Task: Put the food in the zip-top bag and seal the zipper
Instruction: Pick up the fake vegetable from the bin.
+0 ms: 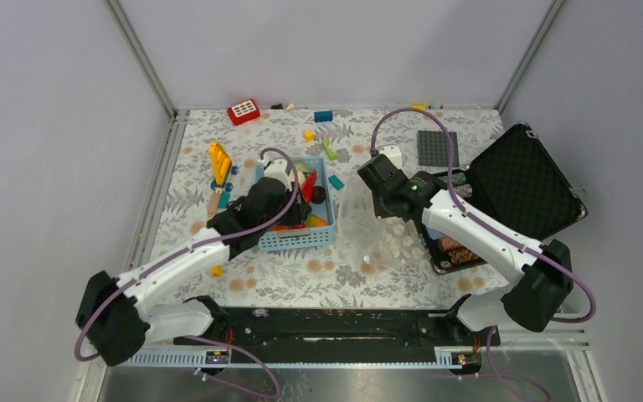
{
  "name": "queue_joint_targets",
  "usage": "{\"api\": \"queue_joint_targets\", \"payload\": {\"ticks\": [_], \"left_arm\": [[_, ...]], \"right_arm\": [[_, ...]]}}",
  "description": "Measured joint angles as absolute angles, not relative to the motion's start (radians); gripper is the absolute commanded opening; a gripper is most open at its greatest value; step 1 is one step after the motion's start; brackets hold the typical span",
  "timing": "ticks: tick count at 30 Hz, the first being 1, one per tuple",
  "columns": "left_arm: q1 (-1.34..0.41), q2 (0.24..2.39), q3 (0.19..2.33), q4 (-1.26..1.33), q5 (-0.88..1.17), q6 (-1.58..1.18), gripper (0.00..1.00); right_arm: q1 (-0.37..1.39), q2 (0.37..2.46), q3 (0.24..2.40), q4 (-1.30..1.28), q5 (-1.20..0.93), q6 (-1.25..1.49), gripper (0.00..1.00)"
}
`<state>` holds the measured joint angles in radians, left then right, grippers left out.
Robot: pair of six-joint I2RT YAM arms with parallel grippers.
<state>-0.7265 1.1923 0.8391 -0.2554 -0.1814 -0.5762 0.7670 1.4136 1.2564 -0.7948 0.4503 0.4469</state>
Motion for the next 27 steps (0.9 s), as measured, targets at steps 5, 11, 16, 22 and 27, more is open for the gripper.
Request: {"api": "queue_joint_targets", "payload": {"ticks": [5, 11, 16, 22, 27], "left_arm": [[-0.727, 1.044, 0.714, -0.155, -0.122, -0.568, 0.00], [-0.727, 1.100, 0.691, -0.097, -0.117, -0.566, 0.00], [-0.727, 1.220, 0.651, -0.003, -0.119, -0.575, 0.00], [-0.727, 1.296, 0.617, 0.110, -0.167, -0.581, 0.00], [-0.727, 1.329, 0.578, 0.314, -0.228, -0.564, 0.00]], "right_arm": [[0.767, 1.411, 1.253, -0.772, 0.443, 0.448, 0.00], [0.767, 1.399, 1.228, -0.753, 0.426, 0.450, 0.00], [0.767, 1.380, 1.200, -0.747, 0.425, 0.450, 0.00], [0.767, 1.353, 1.177, -0.734, 0.424, 0.449, 0.00], [0.767, 1.324, 1.153, -0.692, 0.404, 0.440, 0.00]]}}
